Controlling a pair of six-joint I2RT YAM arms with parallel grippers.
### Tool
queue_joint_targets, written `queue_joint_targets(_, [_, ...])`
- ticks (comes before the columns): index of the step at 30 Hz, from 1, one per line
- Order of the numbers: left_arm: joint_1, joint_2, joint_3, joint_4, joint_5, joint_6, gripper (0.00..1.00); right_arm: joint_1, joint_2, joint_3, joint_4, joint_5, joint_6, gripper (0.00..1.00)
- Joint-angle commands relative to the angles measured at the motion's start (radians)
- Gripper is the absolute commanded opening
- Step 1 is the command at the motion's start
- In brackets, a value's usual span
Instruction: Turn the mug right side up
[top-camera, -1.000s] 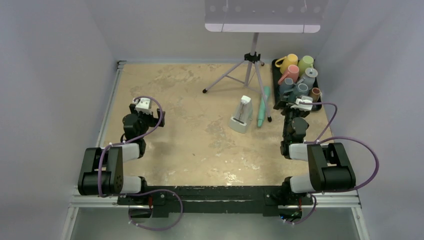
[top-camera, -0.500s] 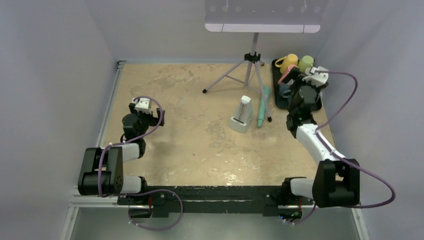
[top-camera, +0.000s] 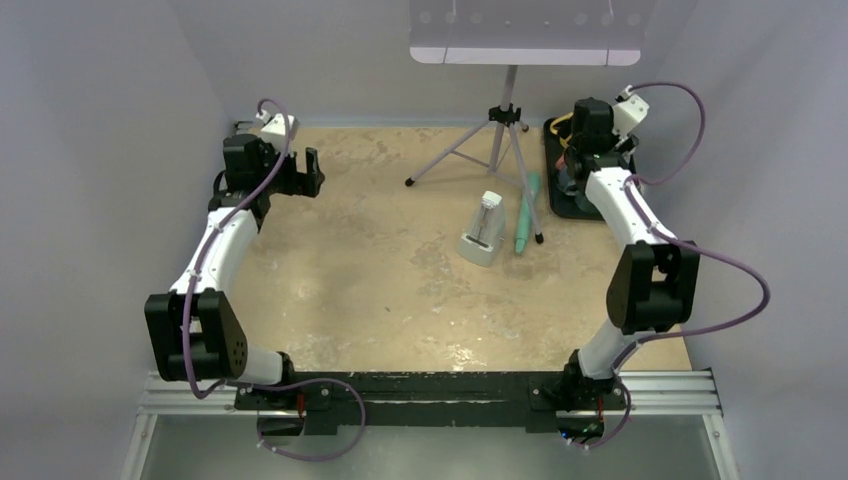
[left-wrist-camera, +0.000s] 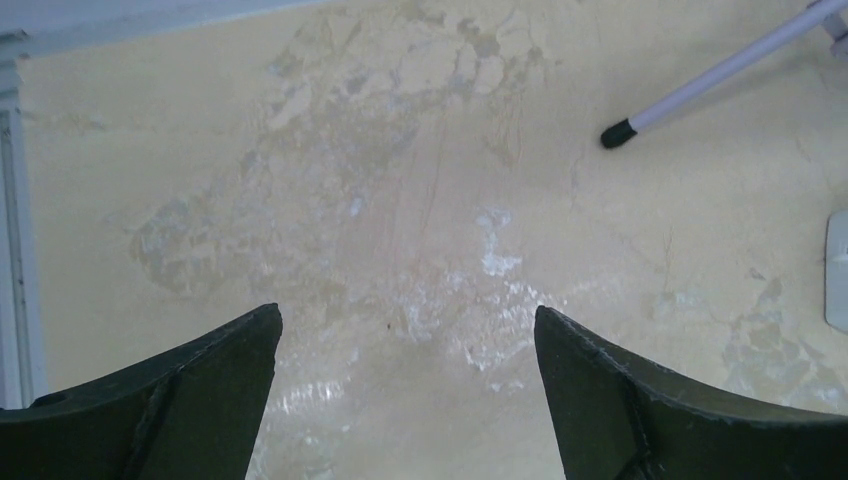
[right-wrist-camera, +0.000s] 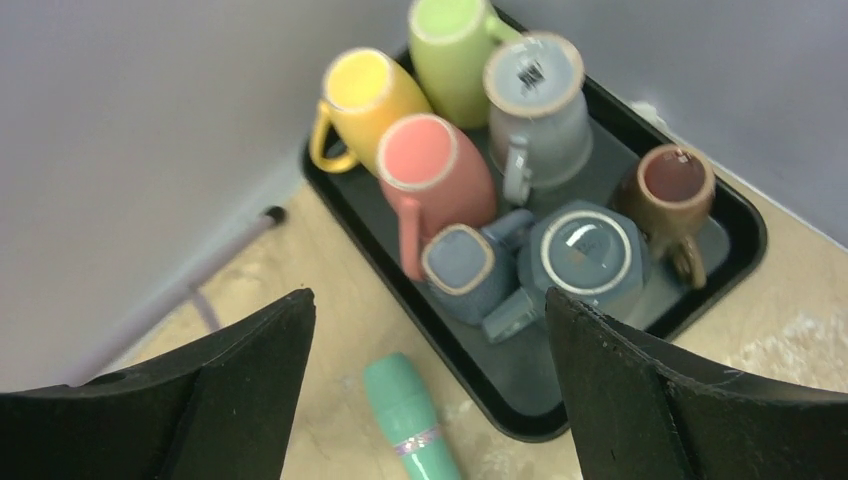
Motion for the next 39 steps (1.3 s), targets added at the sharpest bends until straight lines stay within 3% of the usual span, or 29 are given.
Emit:
queue_joint_targets(1, [0.006,0.018,0.082,-0.312,0.027,0.038,1.0,-0.008,0.057,0.102,-0.195,0.119,0.116,0.88])
queue_joint_targets(8, [0.005,0.033,0.121,-0.392,0.045,0.051,1.0,-0.132,0.078,0.106,-0.217,0.007,-0.028,0.91])
queue_joint_targets(14, [0.007,0.042,0.125,-0.395,0.047,0.074,1.0,-0.269,-0.079,-0.134,0.027,-0.298,-0.278,0.83])
queue_joint_targets(18, [0.009,0.055,0.147,-0.404,0.049,0.083,1.0,-0.359,-0.076,-0.172,0.054,-0.433,-0.425,0.8])
queue_joint_targets(23, [0.009,0.069,0.162,-0.412,0.049,0.089,1.0,-0.393,0.0,-0.166,0.039,-0.43,-0.519,0.62])
queue_joint_targets(30, [0.008,0.073,0.16,-0.409,0.042,0.096,1.0,-0.416,0.117,-0.149,0.007,-0.503,-0.55,0.58])
queue_joint_targets(39, [0.009,0.077,0.165,-0.399,0.046,0.091,1.0,-0.423,0.217,-0.136,-0.001,-0.444,-0.543,0.52])
